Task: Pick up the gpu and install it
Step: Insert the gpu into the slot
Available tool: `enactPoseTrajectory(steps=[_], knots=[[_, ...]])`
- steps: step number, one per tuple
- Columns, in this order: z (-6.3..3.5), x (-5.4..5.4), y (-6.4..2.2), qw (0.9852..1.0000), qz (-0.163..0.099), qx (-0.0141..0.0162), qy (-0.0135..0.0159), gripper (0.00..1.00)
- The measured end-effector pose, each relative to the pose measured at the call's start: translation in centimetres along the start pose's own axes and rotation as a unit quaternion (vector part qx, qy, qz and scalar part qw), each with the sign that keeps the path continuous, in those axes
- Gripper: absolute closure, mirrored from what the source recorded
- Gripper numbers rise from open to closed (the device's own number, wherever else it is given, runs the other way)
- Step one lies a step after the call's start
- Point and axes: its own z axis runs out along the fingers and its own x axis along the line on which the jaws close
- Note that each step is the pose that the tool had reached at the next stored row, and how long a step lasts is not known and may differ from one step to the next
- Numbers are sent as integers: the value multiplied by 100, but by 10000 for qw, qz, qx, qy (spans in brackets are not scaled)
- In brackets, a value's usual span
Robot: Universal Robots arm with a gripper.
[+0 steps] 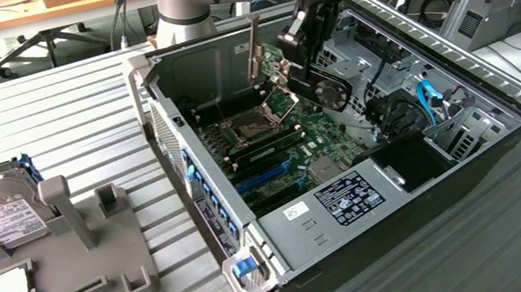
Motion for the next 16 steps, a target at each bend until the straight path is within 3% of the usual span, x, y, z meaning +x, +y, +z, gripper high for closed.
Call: enactPoseTrajectory(steps=[16], knots=[[2, 0, 0, 9998, -198, -5, 5, 74]])
